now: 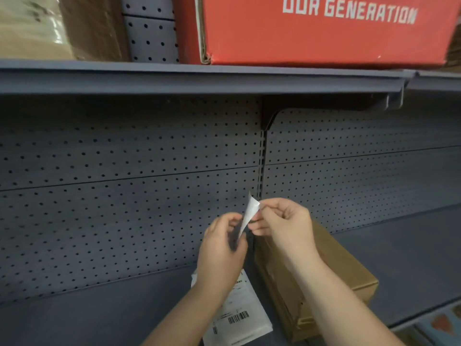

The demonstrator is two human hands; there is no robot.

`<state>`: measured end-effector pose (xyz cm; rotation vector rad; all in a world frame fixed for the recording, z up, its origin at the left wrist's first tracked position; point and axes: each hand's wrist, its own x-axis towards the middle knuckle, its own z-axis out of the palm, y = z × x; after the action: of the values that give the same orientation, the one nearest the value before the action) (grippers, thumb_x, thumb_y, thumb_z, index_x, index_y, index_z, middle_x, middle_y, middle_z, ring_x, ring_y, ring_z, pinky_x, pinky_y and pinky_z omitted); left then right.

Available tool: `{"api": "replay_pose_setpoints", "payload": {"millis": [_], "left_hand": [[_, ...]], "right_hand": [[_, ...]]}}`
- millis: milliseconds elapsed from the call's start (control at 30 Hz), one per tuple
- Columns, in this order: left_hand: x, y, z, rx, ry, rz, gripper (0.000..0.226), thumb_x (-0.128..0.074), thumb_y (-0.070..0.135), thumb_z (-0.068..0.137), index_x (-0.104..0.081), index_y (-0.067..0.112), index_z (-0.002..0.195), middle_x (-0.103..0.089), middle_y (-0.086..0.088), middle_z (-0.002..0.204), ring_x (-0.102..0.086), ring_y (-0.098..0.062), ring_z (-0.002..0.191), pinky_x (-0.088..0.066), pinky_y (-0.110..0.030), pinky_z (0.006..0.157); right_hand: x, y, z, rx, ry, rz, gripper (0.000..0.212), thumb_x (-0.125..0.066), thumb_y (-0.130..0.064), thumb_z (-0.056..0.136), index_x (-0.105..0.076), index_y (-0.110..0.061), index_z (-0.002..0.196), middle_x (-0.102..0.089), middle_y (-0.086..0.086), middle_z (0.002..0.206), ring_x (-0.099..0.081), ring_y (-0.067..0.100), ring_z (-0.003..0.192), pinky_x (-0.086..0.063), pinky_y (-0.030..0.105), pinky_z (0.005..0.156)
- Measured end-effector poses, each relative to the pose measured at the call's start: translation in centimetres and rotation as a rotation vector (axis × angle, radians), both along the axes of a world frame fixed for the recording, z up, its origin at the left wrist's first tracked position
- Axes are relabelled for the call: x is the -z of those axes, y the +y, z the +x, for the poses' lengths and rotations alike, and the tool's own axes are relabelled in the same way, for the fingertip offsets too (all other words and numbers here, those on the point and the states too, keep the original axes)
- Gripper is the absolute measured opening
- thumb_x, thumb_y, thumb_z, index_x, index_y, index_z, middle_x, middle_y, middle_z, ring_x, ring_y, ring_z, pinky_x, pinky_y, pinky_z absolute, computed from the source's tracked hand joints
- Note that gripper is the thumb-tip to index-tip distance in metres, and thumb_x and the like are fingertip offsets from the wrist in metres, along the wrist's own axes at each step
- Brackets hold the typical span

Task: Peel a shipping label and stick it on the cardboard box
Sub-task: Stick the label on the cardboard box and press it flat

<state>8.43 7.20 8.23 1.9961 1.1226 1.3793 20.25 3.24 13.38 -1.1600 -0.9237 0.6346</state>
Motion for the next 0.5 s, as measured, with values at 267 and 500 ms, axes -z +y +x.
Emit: {"api": "replay_pose_setpoints", "payload": {"millis": [267, 500], "left_hand": [[-2.0, 0.0, 4.3, 0.068, -0.367, -0.203, 0.027, -0.061, 0.001, 0.085, -0.062, 0.027, 0.09, -0.073, 0.01, 0.086, -0.07, -0.008, 0.075, -0.059, -0.034, 0.063], [-3.0, -0.7, 10.4, 0.09, -0.616, -0.467, 0.025, -0.06, 0.001, 0.087, -0.066, 0.021, 0.099, -0.077, 0.002, 0.093, -0.074, -0.021, 0.082, -0.06, -0.042, 0.07]], "right_hand": [[-0.5, 0.4, 6.3, -0.018, -0.085, 0.132, 0.008, -0.066, -0.007, 0.085, -0.071, -0.011, 0.091, -0.074, 0.013, 0.08, -0.068, 0.024, 0.073, -0.059, 0.031, 0.062], [0.5, 1.5, 14.7, -0.082, -0.214, -0.088, 0.017, -0.075, -0.018, 0.079, -0.067, -0.019, 0.093, -0.07, 0.002, 0.09, -0.061, 0.01, 0.078, -0.046, 0.019, 0.07]]}}
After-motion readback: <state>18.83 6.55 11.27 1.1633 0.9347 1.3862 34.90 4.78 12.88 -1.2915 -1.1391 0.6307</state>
